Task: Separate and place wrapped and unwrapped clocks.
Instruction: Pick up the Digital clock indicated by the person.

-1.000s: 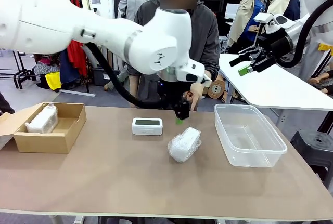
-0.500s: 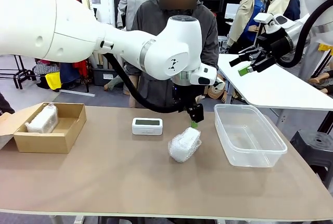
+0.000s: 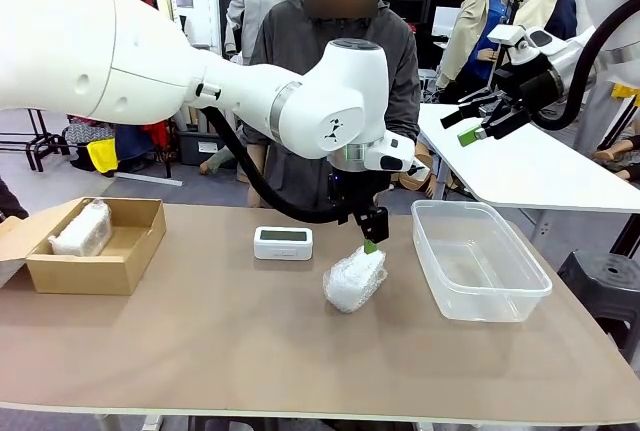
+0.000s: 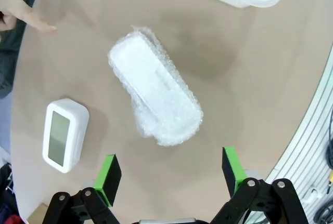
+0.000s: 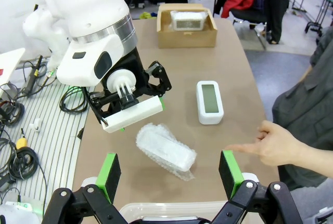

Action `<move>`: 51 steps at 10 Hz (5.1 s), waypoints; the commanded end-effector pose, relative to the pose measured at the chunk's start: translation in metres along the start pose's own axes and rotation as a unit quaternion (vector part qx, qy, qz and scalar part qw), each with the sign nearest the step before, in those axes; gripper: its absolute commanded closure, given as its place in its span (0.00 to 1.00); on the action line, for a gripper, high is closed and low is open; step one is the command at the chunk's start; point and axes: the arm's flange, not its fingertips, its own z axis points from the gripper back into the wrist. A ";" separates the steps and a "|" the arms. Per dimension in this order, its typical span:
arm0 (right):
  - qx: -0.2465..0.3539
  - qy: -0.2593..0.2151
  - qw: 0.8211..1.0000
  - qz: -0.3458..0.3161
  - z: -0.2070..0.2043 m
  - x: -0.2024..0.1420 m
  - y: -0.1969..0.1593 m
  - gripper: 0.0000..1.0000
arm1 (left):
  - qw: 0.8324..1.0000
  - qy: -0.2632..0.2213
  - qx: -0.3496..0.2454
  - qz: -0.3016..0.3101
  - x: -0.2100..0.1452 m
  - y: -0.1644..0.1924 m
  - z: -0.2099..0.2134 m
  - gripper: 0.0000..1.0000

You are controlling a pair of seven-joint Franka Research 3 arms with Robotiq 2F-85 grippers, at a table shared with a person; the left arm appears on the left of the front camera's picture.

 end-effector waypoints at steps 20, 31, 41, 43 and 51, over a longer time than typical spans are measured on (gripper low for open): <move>-0.001 0.001 1.000 0.002 0.001 0.001 0.000 0.00 | 0.964 0.042 0.088 0.246 0.033 -0.011 -0.139 0.00; -0.001 0.001 1.000 0.002 0.001 0.001 0.000 0.00 | 0.969 0.052 0.115 0.211 -0.016 0.010 -0.060 1.00; -0.001 0.001 1.000 0.002 0.001 0.001 0.000 0.00 | 0.964 0.051 0.112 0.236 -0.009 0.079 0.125 1.00; -0.001 0.001 1.000 0.002 0.001 0.001 0.000 0.00 | 0.967 0.024 0.097 0.233 -0.003 0.092 0.165 1.00; -0.001 0.001 1.000 0.002 0.001 0.001 0.000 0.00 | 0.969 0.013 0.106 0.221 0.000 0.097 0.223 1.00</move>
